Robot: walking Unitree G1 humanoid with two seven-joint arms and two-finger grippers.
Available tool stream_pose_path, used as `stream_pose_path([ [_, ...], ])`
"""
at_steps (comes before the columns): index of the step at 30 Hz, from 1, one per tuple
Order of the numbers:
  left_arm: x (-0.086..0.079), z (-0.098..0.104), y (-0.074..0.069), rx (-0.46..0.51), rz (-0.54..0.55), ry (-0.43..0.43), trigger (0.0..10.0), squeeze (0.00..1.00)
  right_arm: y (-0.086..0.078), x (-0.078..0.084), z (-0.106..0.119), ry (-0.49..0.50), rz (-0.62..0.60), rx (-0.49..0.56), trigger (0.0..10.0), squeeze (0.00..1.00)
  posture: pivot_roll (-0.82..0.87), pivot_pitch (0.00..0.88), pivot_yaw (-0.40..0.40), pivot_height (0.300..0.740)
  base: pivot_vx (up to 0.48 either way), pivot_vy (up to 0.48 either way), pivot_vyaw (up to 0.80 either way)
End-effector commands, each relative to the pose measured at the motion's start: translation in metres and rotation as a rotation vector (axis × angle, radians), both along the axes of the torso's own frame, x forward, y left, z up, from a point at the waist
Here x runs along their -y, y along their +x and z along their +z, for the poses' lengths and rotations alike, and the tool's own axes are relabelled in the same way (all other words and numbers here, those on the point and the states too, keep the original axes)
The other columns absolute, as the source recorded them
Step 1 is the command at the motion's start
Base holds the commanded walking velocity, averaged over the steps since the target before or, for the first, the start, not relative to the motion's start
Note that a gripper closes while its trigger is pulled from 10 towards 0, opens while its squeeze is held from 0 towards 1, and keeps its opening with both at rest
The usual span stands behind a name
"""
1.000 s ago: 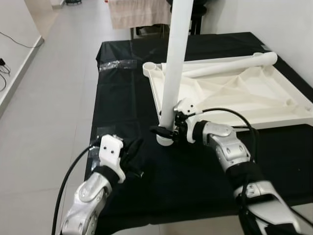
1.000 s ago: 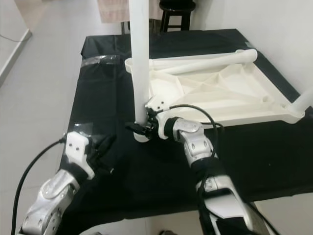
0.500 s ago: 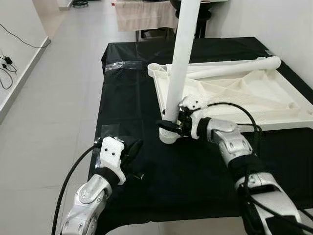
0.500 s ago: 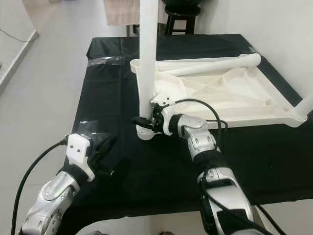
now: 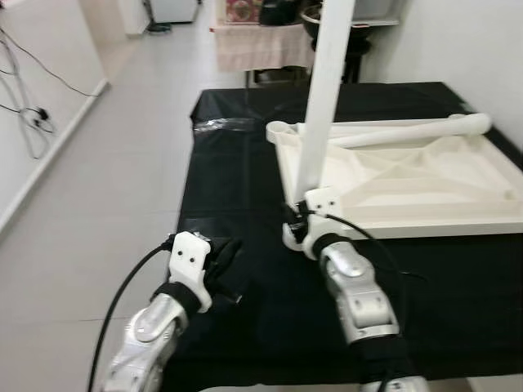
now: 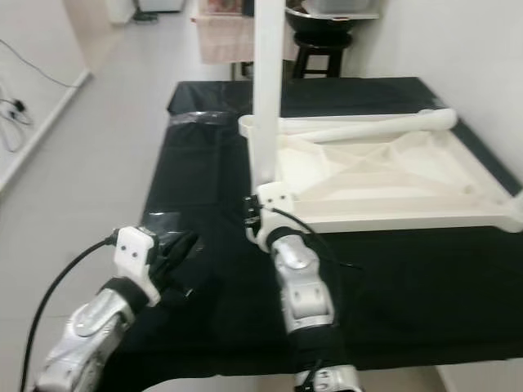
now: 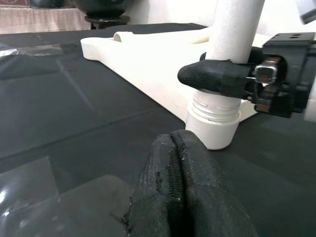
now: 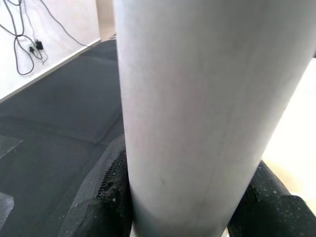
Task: Building children table
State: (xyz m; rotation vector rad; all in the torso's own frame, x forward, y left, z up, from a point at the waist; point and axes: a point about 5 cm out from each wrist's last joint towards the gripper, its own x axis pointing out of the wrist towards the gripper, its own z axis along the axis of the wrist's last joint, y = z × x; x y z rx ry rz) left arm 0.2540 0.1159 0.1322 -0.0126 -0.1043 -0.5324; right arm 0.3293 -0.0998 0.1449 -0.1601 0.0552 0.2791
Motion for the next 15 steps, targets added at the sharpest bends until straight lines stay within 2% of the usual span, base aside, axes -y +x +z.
stream_pose_path([
  [1,0.0,-0.003,-0.001,-0.009,0.005,0.005,10.0,0.0,-0.003,0.012,-0.016,-0.066,-0.047,-0.084,10.0,0.0,0.07,0.084,-0.036,0.74,0.0,0.0,0.0],
  [2,0.0,-0.004,-0.001,-0.009,0.006,0.005,10.0,0.0,-0.004,0.012,-0.017,-0.046,-0.062,-0.101,10.0,0.0,0.07,0.085,-0.037,0.74,0.0,0.0,0.0],
  [3,0.0,-0.004,-0.001,-0.009,0.008,0.005,10.0,0.0,-0.004,0.01,-0.014,0.012,-0.019,-0.108,10.0,1.0,0.07,0.084,-0.036,0.74,0.0,0.0,0.0],
  [5,0.001,-0.005,-0.002,-0.01,0.007,0.005,10.0,0.0,-0.004,0.005,-0.004,0.109,0.063,-0.102,10.0,1.0,0.07,0.078,-0.029,0.74,0.0,0.0,0.0],
  [6,0.001,-0.005,-0.002,-0.01,0.007,0.005,10.0,0.0,-0.004,0.005,-0.004,0.109,0.063,-0.102,10.0,1.0,0.07,0.078,-0.029,0.74,0.0,0.0,0.0],
  [7,0.001,-0.005,-0.002,-0.013,0.004,0.003,10.0,0.0,-0.002,0.0,0.006,0.141,0.163,-0.08,10.0,1.0,0.07,0.075,-0.025,0.74,0.0,0.0,0.0],
  [8,0.001,-0.005,-0.002,-0.013,0.004,0.003,10.0,0.0,-0.002,0.0,0.006,0.141,0.163,-0.08,10.0,1.0,0.07,0.075,-0.025,0.74,0.0,0.0,0.0],
  [9,0.002,-0.006,-0.002,-0.015,0.002,0.002,10.0,0.0,-0.001,-0.003,0.013,0.152,0.228,-0.066,10.0,1.0,0.07,0.072,-0.024,0.74,0.0,0.0,0.0],
  [10,0.003,-0.006,-0.002,-0.018,-0.003,0.001,10.0,0.0,0.001,-0.006,0.026,0.138,0.353,-0.027,10.0,0.0,0.07,0.069,-0.023,0.74,0.0,0.0,0.0],
  [12,0.004,-0.007,-0.002,-0.021,-0.009,-0.002,10.0,0.0,0.006,-0.006,0.047,0.078,0.525,0.051,10.0,0.0,0.07,0.063,-0.023,0.74,0.0,0.0,0.0],
  [14,0.005,-0.008,-0.003,-0.022,-0.011,-0.003,10.0,0.0,0.009,-0.004,0.056,0.049,0.614,0.065,10.0,0.0,0.07,0.059,-0.025,0.74,0.0,0.0,0.0],
  [15,0.005,-0.008,-0.003,-0.022,-0.011,-0.003,10.0,0.0,0.009,-0.004,0.056,0.049,0.614,0.065,10.0,0.0,0.07,0.059,-0.025,0.74,0.0,0.0,0.0],
])
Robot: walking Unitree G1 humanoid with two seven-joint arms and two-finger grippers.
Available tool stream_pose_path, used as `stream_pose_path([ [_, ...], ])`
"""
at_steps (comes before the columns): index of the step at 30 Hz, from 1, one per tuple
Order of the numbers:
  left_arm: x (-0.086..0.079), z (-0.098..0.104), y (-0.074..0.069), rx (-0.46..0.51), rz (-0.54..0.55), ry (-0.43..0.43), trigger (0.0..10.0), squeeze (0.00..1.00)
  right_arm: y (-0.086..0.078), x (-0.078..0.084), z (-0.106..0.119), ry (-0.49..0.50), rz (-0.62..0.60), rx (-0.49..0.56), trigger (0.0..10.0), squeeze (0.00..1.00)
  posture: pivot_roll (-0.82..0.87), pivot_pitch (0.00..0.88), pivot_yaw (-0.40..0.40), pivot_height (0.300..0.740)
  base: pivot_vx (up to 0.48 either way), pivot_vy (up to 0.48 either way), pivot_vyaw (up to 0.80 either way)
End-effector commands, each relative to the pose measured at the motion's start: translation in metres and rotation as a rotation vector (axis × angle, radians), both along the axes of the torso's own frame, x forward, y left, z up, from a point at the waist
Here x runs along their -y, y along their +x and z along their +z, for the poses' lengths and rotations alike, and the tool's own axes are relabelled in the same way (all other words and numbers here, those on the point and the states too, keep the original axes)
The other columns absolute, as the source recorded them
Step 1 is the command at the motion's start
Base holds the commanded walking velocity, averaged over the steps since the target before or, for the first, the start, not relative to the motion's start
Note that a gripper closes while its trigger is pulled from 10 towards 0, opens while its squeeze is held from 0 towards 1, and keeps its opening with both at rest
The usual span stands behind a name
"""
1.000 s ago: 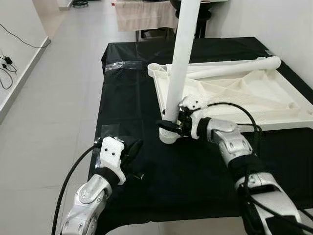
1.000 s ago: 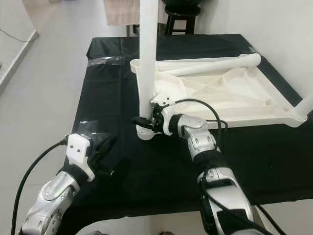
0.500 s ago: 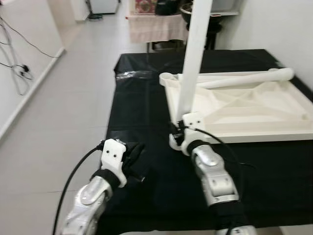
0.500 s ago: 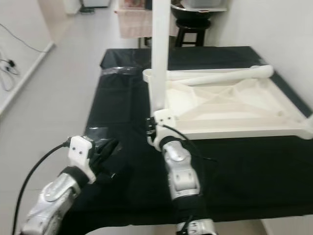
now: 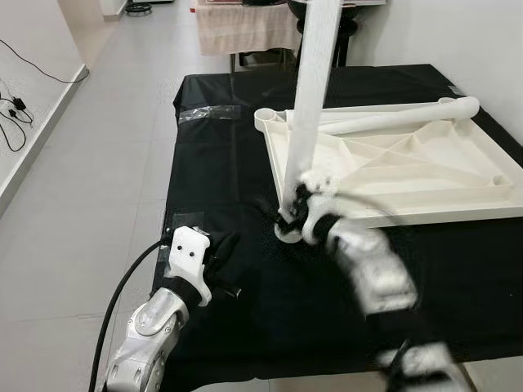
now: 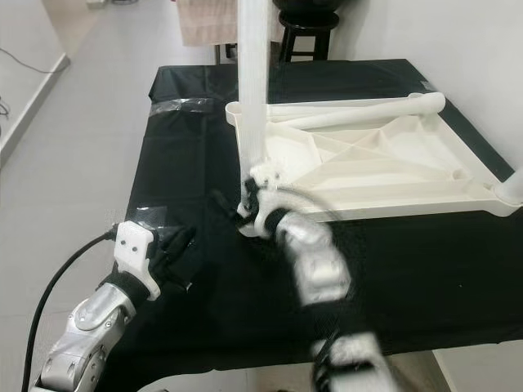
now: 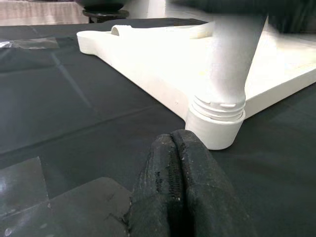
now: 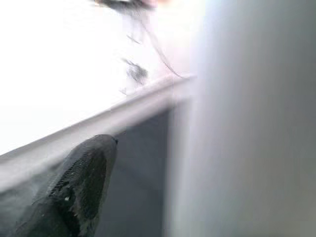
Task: Building children table
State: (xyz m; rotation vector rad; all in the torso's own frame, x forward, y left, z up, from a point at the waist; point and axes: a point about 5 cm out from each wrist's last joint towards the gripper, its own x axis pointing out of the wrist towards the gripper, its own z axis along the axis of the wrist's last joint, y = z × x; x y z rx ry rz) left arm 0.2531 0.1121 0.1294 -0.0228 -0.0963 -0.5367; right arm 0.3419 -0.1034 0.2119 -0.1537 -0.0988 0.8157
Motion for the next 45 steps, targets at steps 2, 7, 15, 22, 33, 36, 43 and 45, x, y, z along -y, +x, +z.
stream_pose_path([
  [2,0.003,-0.005,-0.002,-0.013,-0.008,0.001,10.0,0.0,0.001,-0.005,-0.009,-0.054,0.156,-0.048,10.0,0.0,0.08,0.058,-0.028,0.74,0.0,0.0,0.0],
  [7,0.007,-0.005,-0.004,-0.011,-0.006,-0.004,10.0,0.0,0.004,-0.007,-0.008,-0.139,0.317,-0.061,0.0,0.0,0.08,0.059,-0.038,0.74,0.0,0.0,0.0],
  [15,0.01,-0.003,-0.005,-0.005,-0.004,-0.013,10.0,0.0,0.013,-0.007,-0.012,-0.128,0.372,-0.122,0.0,0.0,0.08,0.075,-0.042,0.74,0.0,0.0,0.0],
  [22,0.008,-0.001,-0.006,-0.001,-0.004,-0.017,10.0,0.0,0.009,0.005,-0.027,-0.081,0.303,-0.153,0.0,0.0,0.05,0.099,-0.029,0.74,0.0,0.0,0.0],
  [33,0.003,0.001,-0.004,-0.004,-0.016,-0.024,10.0,0.0,-0.025,0.014,-0.079,0.002,-0.549,-0.167,0.0,0.0,0.0,0.128,-0.008,0.74,0.0,0.0,0.0],
  [36,0.004,0.001,-0.003,-0.002,-0.014,-0.028,10.0,0.0,-0.016,0.008,-0.078,-0.038,-0.456,-0.168,0.0,0.0,0.0,0.114,-0.023,0.74,0.0,0.0,0.0],
  [43,0.002,0.002,-0.002,0.005,0.001,-0.033,10.0,0.0,-0.013,0.006,-0.077,-0.025,-0.446,-0.185,10.0,0.0,0.0,0.12,-0.023,0.74,0.0,0.0,0.0],
  [45,0.003,0.002,-0.002,0.005,0.001,-0.04,10.0,0.0,-0.014,0.005,-0.072,0.008,-0.401,-0.195,10.0,1.0,0.0,0.121,-0.021,0.74,0.0,0.0,0.0],
])
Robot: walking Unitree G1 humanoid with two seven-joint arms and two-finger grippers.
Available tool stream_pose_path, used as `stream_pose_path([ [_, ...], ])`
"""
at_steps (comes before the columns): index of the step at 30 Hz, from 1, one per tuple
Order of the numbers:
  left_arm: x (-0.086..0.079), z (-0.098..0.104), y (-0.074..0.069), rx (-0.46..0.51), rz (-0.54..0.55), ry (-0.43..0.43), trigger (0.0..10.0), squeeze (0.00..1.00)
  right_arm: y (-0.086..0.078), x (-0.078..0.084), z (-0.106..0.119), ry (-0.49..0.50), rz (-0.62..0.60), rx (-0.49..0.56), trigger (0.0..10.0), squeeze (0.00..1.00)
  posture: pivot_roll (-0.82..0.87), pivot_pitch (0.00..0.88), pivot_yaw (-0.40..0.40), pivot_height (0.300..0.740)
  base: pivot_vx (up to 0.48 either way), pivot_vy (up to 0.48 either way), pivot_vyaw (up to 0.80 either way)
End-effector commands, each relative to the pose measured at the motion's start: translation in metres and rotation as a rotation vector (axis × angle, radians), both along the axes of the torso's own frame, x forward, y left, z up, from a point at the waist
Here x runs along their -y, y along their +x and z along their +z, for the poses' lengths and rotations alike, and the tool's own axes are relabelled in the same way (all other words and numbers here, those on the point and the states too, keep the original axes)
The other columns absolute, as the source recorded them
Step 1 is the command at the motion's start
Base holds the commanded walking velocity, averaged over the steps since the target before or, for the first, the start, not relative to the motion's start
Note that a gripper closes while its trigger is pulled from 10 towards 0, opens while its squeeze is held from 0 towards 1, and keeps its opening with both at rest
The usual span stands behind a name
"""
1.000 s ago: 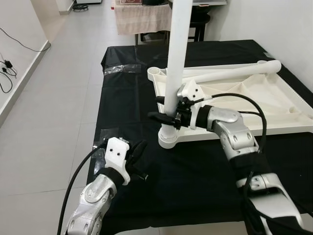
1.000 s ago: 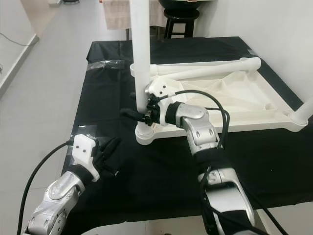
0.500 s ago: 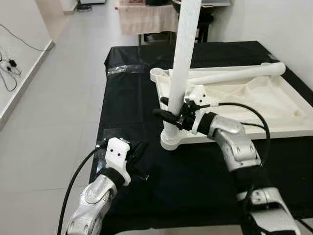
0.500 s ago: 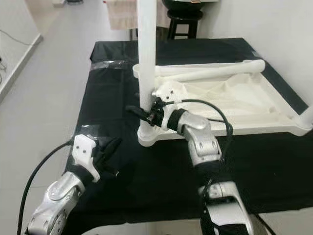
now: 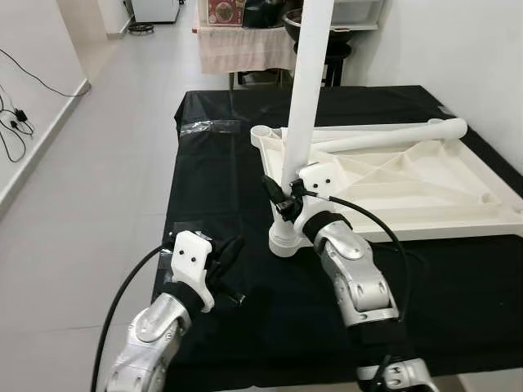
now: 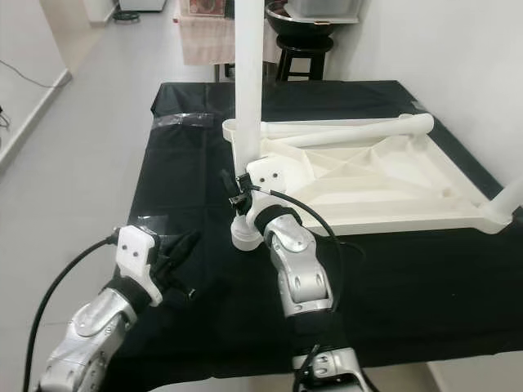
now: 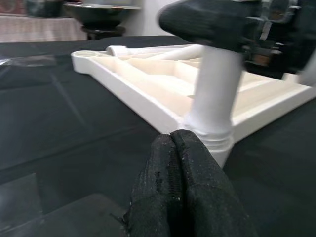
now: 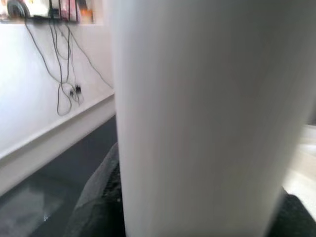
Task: Building children table
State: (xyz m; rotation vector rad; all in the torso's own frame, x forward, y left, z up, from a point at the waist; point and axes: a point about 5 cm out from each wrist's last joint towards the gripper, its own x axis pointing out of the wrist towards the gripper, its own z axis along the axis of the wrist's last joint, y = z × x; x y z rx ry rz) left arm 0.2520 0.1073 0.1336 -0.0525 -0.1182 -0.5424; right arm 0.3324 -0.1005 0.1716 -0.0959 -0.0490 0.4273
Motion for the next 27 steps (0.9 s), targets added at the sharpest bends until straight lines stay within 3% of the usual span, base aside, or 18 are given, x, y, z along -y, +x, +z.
stream_pose_path([
  [1,-0.002,-0.002,0.0,-0.01,0.005,-0.009,10.0,0.0,-0.006,0.007,-0.029,-0.006,0.014,-0.149,10.0,1.0,0.0,0.121,-0.021,0.74,0.0,0.0,0.0],
  [4,-0.001,-0.002,0.0,-0.014,-0.004,-0.011,10.0,0.0,-0.007,0.0,-0.022,-0.001,0.132,-0.123,10.0,1.0,0.0,0.122,-0.017,0.74,0.0,0.0,0.0],
  [5,-0.001,-0.002,0.0,-0.014,-0.005,-0.011,10.0,0.0,-0.007,-0.001,-0.021,-0.003,0.145,-0.121,10.0,0.16,0.0,0.122,-0.016,0.74,0.0,0.0,0.0],
  [7,-0.001,-0.002,0.0,-0.015,-0.005,-0.012,10.0,0.0,-0.002,0.001,-0.015,0.008,0.197,-0.118,10.0,0.16,0.0,0.122,-0.012,0.74,0.0,0.0,0.0],
  [8,-0.001,-0.002,0.0,-0.016,-0.006,-0.012,10.0,0.0,0.005,0.005,-0.004,-0.011,0.253,-0.084,10.0,0.0,0.0,0.122,-0.011,0.74,0.0,0.0,0.0],
  [11,0.0,-0.002,0.0,-0.017,-0.008,-0.013,10.0,0.0,0.022,0.016,0.02,-0.057,0.366,-0.02,10.0,0.0,0.0,0.122,-0.015,0.74,0.0,0.0,0.0],
  [17,0.001,-0.002,-0.001,-0.017,-0.006,-0.013,10.0,0.0,0.031,0.02,0.03,-0.078,0.573,-0.07,10.0,0.0,0.02,0.115,-0.022,0.74,0.0,0.0,0.0],
  [22,0.001,-0.003,-0.001,-0.017,-0.005,-0.013,10.0,0.0,0.038,0.02,0.036,-0.064,0.6,-0.084,10.0,0.0,0.02,0.115,-0.025,0.74,0.0,0.0,0.0],
  [23,0.001,-0.003,-0.002,-0.017,-0.005,-0.013,10.0,0.0,0.041,0.021,0.038,-0.052,0.621,-0.092,0.0,0.0,0.02,0.117,-0.028,0.74,0.0,0.0,0.0],
  [27,0.001,-0.002,-0.002,-0.018,-0.005,-0.015,10.0,0.0,0.044,0.024,0.038,-0.055,0.647,-0.112,0.0,0.0,0.02,0.121,-0.028,0.74,0.0,0.0,0.0],
])
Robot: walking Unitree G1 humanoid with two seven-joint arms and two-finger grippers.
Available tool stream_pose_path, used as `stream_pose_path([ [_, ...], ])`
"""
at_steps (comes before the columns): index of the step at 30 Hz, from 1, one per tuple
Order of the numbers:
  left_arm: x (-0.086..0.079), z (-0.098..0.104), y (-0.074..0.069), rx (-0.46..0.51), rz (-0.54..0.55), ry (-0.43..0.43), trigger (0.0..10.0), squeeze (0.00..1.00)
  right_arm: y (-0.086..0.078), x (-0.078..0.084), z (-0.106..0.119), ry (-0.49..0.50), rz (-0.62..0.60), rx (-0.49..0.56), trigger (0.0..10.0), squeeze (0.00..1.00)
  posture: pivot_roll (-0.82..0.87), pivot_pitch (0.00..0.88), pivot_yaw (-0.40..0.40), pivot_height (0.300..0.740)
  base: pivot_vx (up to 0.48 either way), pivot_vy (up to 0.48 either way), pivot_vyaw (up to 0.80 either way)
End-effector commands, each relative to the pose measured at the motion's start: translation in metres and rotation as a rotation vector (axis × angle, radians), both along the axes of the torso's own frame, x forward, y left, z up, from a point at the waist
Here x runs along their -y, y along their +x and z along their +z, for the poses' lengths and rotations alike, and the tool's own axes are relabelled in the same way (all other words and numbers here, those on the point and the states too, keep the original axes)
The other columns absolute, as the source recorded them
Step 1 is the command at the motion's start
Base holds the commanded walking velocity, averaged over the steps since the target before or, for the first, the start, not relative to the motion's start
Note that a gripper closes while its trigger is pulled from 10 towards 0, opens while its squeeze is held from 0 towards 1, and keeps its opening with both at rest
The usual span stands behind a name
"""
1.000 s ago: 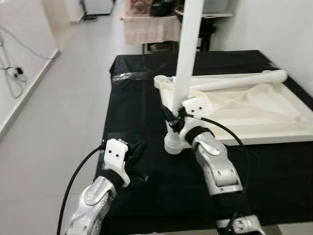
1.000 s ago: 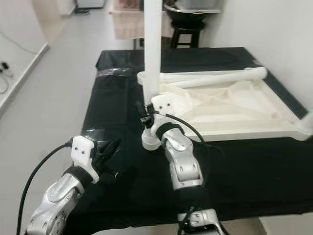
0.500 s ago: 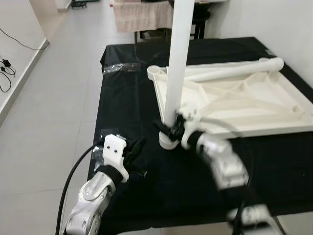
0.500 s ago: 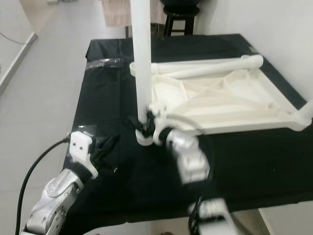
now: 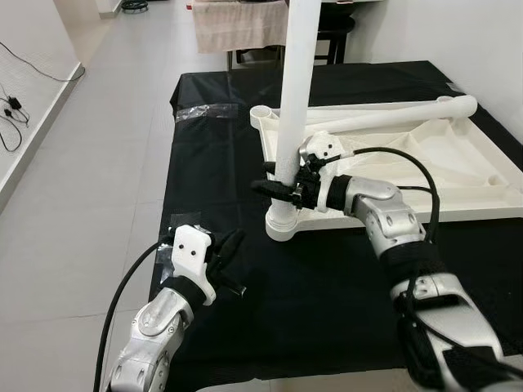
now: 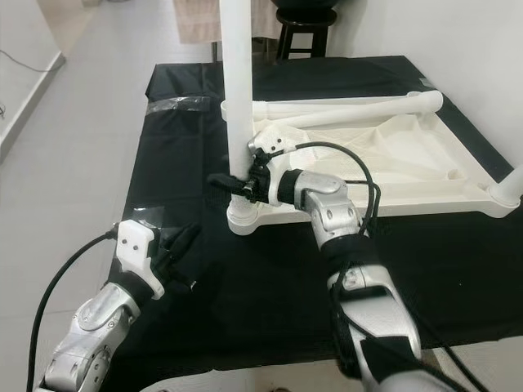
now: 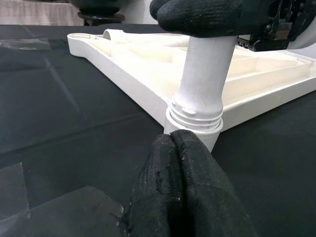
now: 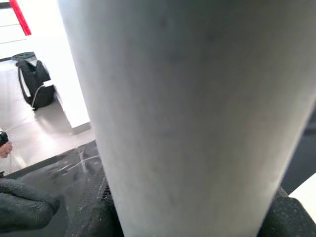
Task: Building children table
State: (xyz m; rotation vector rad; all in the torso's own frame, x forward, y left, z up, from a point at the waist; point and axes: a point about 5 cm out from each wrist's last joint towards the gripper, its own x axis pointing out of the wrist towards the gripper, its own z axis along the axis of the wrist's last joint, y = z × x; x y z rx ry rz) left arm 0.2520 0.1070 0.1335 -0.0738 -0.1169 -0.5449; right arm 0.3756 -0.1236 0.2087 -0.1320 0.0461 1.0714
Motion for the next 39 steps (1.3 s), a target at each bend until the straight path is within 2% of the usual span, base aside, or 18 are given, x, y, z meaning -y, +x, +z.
stream_pose_path([
  [1,0.001,-0.002,-0.003,-0.011,-0.002,0.004,10.0,0.0,0.002,0.003,-0.001,0.015,0.008,-0.016,0.0,0.0,0.02,0.123,-0.028,0.74,0.0,0.0,0.0],
  [6,0.002,-0.001,-0.004,-0.012,-0.006,0.0,10.0,0.0,0.003,0.012,-0.007,0.025,-0.054,-0.007,0.0,0.0,0.02,0.132,-0.027,0.74,0.0,0.0,0.0],
  [11,0.002,-0.001,-0.005,-0.012,-0.007,0.001,10.0,0.0,-0.001,0.027,-0.025,-0.043,-0.229,0.007,0.0,0.0,0.01,0.147,-0.031,0.74,0.0,0.0,0.0],
  [13,0.0,0.0,-0.006,-0.012,-0.006,0.003,10.0,0.0,-0.006,0.029,-0.042,0.014,-0.606,-0.006,0.0,0.0,0.01,0.158,-0.031,0.74,0.0,0.0,0.0],
  [14,0.0,0.0,-0.006,-0.012,-0.006,0.003,10.0,0.0,-0.006,0.029,-0.042,0.014,-0.606,-0.006,0.0,0.0,0.01,0.158,-0.031,0.74,0.0,0.0,0.0],
  [16,-0.001,0.0,-0.006,-0.011,-0.005,0.005,10.0,0.0,-0.018,0.032,-0.055,0.093,-0.907,-0.033,0.0,0.0,0.0,0.16,-0.031,0.74,0.0,0.0,0.0],
  [17,-0.001,0.0,-0.006,-0.011,-0.005,0.005,10.0,0.0,-0.018,0.032,-0.055,0.093,-0.907,-0.033,0.0,0.0,0.0,0.16,-0.031,0.74,0.0,0.0,0.0],
  [18,-0.002,0.001,-0.005,-0.01,-0.006,0.006,10.0,0.0,-0.036,0.009,-0.062,-0.052,-0.826,0.098,0.0,0.0,0.0,0.165,-0.022,0.74,0.0,0.0,0.0],
  [20,-0.002,0.0,-0.004,-0.012,-0.002,0.01,10.0,0.0,-0.038,-0.009,-0.062,-0.031,-0.731,0.087,0.0,0.0,-0.01,0.152,-0.021,0.74,0.0,0.0,0.0],
  [23,-0.001,0.0,-0.003,-0.016,-0.005,0.008,10.0,0.0,-0.03,-0.004,-0.073,-0.038,-0.756,0.011,0.0,0.0,0.02,0.15,-0.037,0.74,0.0,0.0,0.0],
  [27,-0.003,0.0,-0.003,-0.01,0.015,0.014,10.0,0.0,-0.033,-0.008,-0.074,-0.05,-0.761,0.015,0.0,0.0,0.0,0.154,-0.027,0.74,0.0,0.0,0.0],
  [28,-0.003,0.0,-0.003,-0.008,0.019,0.013,10.0,0.0,-0.034,-0.007,-0.074,-0.053,-0.771,0.016,3.5,0.0,0.0,0.154,-0.032,0.74,0.0,0.0,0.0],
  [29,-0.002,0.001,-0.003,-0.011,0.015,0.008,10.0,0.0,-0.036,-0.006,-0.073,-0.05,-0.783,0.004,10.0,0.0,0.0,0.152,-0.031,0.74,0.0,0.0,0.0],
  [31,-0.001,0.0,-0.002,-0.014,0.01,0.005,10.0,0.0,-0.036,-0.006,-0.072,-0.04,-0.782,-0.01,10.0,0.0,0.0,0.151,-0.03,0.74,0.0,0.0,0.0],
  [32,-0.001,0.0,-0.002,-0.016,0.004,0.002,10.0,0.0,-0.036,-0.008,-0.068,-0.014,-0.749,-0.013,10.0,1.0,0.0,0.15,-0.031,0.74,0.0,0.0,0.0],
  [36,0.001,0.0,-0.002,-0.021,-0.004,-0.001,10.0,0.0,-0.03,-0.014,-0.049,0.027,-0.606,0.026,10.0,1.0,0.0,0.146,-0.028,0.74,0.0,0.0,0.0],
  [38,0.001,0.0,-0.002,-0.021,-0.004,-0.001,10.0,0.0,-0.029,-0.014,-0.045,0.029,-0.586,0.035,10.0,1.0,0.0,0.146,-0.028,0.74,0.0,0.0,0.0],
  [39,0.001,0.0,-0.002,-0.021,-0.004,-0.001,10.0,0.0,-0.025,-0.015,-0.037,0.028,-0.525,0.055,10.0,0.13,0.01,0.144,-0.029,0.74,0.0,0.0,0.0],
])
